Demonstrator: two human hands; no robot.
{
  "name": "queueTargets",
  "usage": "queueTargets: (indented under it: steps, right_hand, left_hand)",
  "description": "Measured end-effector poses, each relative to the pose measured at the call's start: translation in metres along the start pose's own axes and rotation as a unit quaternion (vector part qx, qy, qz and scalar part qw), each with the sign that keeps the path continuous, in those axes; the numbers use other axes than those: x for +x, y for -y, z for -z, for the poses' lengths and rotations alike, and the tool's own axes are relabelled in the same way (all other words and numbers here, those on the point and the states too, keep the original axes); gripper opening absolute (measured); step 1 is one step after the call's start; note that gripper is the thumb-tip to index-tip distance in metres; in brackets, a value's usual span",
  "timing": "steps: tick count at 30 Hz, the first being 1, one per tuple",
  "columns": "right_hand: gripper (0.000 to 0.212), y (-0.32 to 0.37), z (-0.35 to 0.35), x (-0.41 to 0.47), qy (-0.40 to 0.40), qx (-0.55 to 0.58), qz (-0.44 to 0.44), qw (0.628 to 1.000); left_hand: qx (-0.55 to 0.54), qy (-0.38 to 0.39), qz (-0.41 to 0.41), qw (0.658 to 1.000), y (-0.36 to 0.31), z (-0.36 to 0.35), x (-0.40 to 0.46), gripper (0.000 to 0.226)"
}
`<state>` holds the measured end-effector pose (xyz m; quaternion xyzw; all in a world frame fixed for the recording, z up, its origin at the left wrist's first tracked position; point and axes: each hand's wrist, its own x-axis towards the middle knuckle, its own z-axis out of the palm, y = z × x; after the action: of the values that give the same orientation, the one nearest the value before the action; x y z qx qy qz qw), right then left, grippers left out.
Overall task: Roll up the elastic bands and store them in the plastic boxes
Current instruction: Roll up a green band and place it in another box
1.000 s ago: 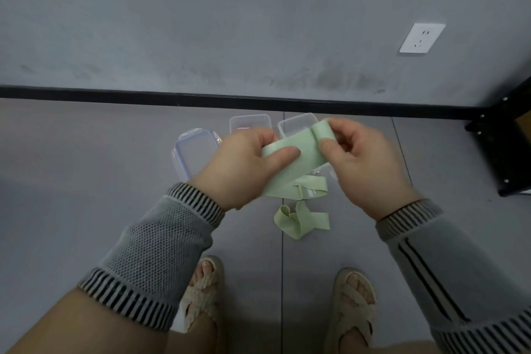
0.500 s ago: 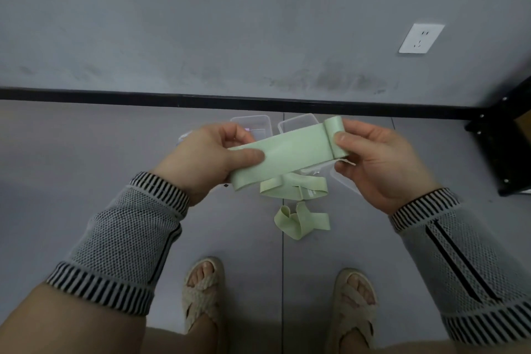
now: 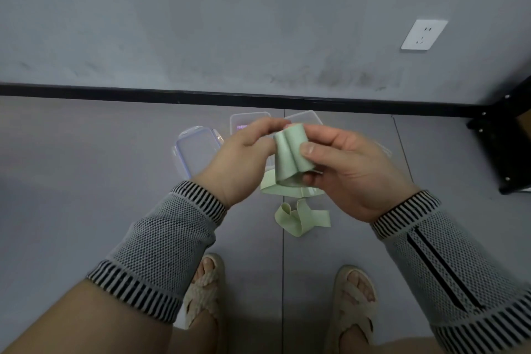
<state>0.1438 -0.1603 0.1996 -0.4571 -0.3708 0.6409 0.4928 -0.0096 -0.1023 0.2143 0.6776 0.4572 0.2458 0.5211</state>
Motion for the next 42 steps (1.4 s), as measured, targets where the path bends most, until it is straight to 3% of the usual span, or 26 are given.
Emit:
queueTargets:
  steps: [2, 9, 15, 19, 23, 38, 42]
  right_hand:
    - [0.031, 0.002, 0.003, 0.0, 0.018, 0.013, 0.004, 1.0]
    - [0.036, 0.006, 0.017, -0.003, -0.012, 0.016, -0.009, 1.0]
    - [0.039, 0.008, 0.014, -0.004, -0.054, -0.009, -0.015, 0.998]
    - [0.025, 0.008, 0.003, -0.004, -0.102, -0.056, 0.004, 0.993]
    - [0.027, 0.006, -0.004, -0.003, -0.135, -0.133, 0.041, 0.981]
    - [0.037, -0.005, -0.018, 0.002, -0.194, -0.224, 0.067, 0.953]
    - [0.048, 0.0, -0.018, -0.002, -0.153, -0.243, 0.082, 0.954]
  left_hand:
    - [-0.03, 0.013, -0.004, 0.999, -0.002, 0.0, -0.001, 0.035]
    - [0.025, 0.027, -0.014, 0.999, 0.01, 0.007, 0.004, 0.027]
    - [0.072, -0.025, -0.048, 0.996, 0.005, 0.008, 0.006, 0.021]
    - [0.098, -0.047, -0.072, 0.991, 0.004, 0.005, 0.006, 0.019]
    - [0.106, -0.065, -0.081, 0.989, 0.004, 0.003, 0.005, 0.018]
    - [0.027, -0.07, -0.01, 0.997, -0.004, -0.002, 0.002, 0.023]
    - [-0.014, -0.072, 0.014, 0.997, -0.005, 0.003, 0.002, 0.02]
